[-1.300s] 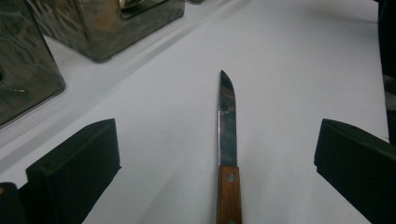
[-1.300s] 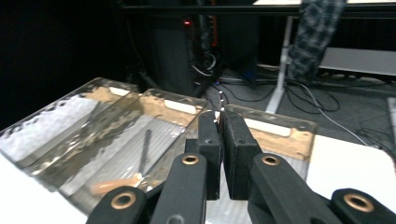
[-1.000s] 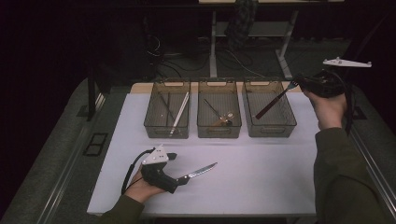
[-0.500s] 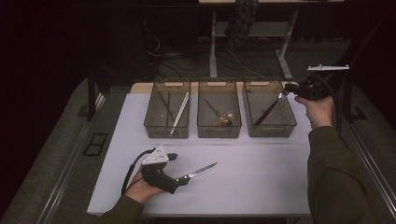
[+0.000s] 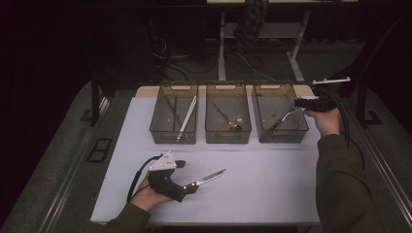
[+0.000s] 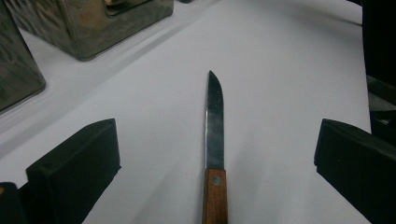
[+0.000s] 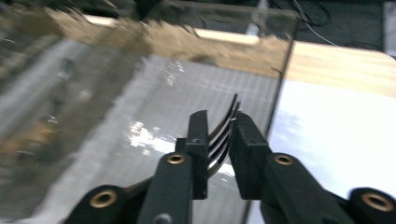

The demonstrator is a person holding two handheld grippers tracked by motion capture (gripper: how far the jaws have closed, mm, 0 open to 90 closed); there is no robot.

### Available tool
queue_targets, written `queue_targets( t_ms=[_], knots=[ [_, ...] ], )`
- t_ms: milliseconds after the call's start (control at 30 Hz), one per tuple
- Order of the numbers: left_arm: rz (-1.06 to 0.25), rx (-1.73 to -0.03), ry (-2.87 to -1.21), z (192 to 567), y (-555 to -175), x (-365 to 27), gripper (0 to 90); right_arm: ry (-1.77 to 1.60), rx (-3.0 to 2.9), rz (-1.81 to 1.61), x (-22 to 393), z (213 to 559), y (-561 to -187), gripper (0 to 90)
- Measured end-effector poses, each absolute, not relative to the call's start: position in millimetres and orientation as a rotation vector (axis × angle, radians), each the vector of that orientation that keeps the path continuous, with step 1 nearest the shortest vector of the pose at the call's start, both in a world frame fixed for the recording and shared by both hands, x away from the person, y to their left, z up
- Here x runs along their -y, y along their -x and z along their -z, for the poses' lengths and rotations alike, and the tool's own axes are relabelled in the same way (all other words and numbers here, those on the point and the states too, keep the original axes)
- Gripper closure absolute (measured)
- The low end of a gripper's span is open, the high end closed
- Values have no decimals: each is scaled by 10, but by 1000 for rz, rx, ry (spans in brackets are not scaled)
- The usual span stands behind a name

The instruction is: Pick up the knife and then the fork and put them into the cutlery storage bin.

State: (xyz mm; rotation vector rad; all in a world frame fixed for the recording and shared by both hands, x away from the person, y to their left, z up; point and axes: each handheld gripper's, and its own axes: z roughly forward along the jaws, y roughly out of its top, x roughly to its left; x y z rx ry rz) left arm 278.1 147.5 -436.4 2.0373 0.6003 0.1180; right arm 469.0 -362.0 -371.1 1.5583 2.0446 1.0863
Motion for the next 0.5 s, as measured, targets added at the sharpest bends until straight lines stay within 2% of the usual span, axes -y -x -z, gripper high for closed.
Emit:
queue_targets(
  t_ms=[200,300,333,500],
  knots=[
    [-120,-596,-2039,4359,-2768,-1465,0,-1579,-1979,-1041,3622,3867,-4695,742],
    [-118,-595,-2037,4358,-2767,-1458,0,-1540,-1964,-1011,3578,3883,-4729,611],
    [-118,-595,-2037,4358,-2768,-1459,0,-1536,-1950,-1000,3556,3884,-4751,521],
    [-116,-598,-2032,4356,-2777,-1472,0,-1542,-1921,-977,3504,3885,-4775,393]
  ],
)
